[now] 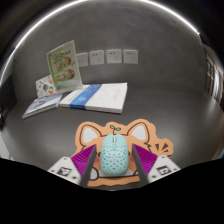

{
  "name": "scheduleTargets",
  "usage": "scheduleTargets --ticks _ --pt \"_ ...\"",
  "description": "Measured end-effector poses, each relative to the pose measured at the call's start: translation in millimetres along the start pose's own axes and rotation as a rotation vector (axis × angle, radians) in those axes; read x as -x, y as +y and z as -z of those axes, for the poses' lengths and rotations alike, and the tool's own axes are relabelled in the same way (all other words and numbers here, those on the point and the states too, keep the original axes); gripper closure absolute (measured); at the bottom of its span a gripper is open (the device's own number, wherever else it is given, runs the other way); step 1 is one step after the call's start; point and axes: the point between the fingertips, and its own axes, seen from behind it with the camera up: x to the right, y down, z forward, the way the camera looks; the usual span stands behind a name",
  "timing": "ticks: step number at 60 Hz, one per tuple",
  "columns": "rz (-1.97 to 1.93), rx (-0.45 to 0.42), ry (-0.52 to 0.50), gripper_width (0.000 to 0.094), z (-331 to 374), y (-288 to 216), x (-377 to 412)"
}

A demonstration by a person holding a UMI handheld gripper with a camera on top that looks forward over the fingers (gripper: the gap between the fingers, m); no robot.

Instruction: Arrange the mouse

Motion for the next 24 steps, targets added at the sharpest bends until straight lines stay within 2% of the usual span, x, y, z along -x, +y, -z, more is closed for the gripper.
scheduleTargets --ticks 3,5,12,24 --pt "-0.004 -0.024 -0.025 0.0072 14.2 -4.2 -0.2" --pt "-0.001 -0.043 -0.049 0.0096 25.1 -6.3 1.4" --pt "0.014 -0.078 -0.116 0.009 75.7 0.7 -3.2" --pt "-0.006 -0.091 -0.107 0.0094 127.1 38.8 -45.3"
